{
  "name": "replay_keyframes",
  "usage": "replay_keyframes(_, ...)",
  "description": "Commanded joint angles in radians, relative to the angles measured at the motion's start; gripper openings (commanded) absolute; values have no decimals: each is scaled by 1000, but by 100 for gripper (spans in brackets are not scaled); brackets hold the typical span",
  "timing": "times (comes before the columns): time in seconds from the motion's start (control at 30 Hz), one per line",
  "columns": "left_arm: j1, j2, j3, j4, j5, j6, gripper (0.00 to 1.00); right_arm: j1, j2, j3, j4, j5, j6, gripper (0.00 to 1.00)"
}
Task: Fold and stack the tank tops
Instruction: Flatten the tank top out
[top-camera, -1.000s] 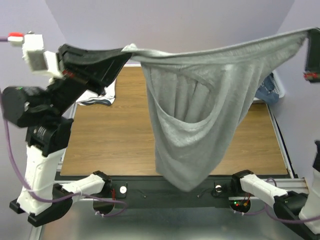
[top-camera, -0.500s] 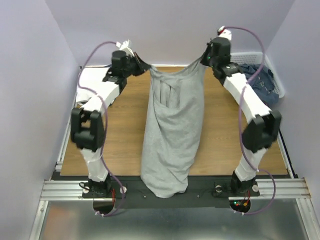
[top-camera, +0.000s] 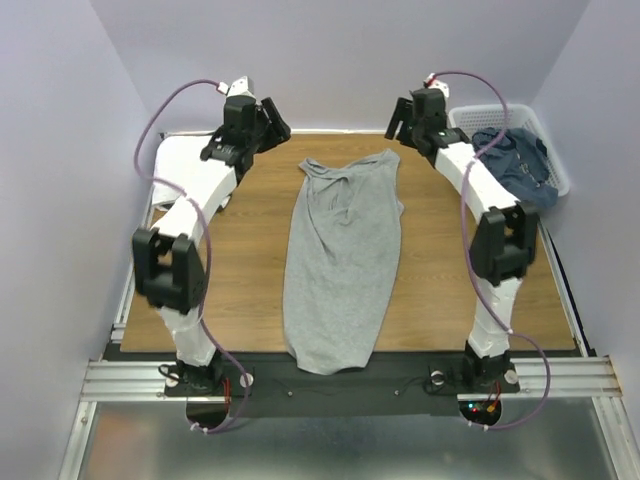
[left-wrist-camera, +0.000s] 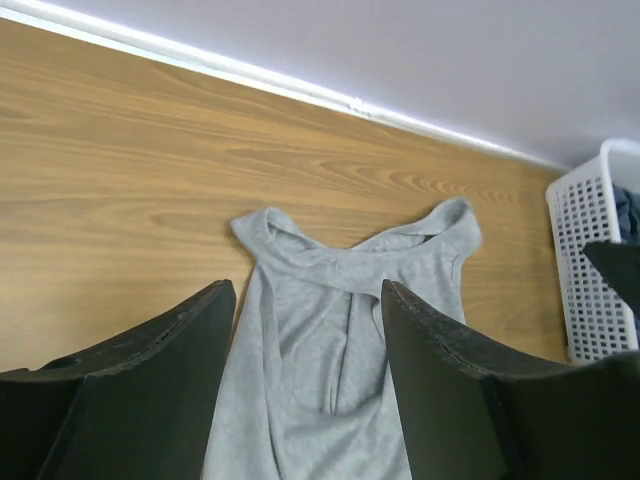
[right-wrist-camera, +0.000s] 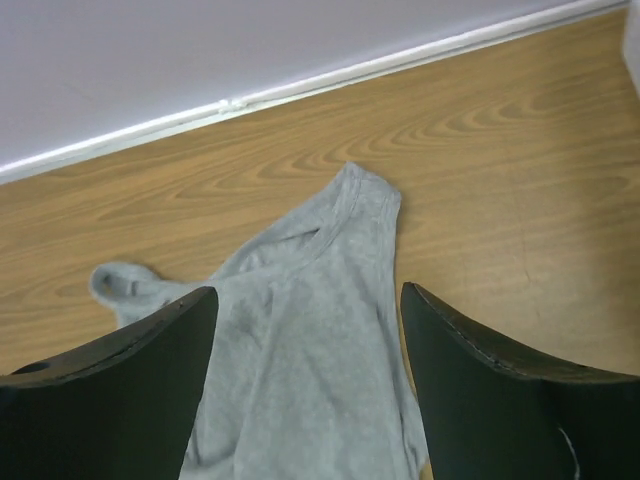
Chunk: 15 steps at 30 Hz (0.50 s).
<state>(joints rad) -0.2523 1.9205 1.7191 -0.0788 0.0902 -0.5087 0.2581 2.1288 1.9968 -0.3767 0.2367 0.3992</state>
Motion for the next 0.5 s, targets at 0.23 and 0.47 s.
replay_keyframes(0.23, -376, -675, -711, -257, -320, -53, 54, 85, -671, -745, 13, -143, 92, 60)
replay_keyframes(0.47, -780, -768, -817, -502, -366, -258, 52, 200, -894, -1081, 12, -163, 182, 52)
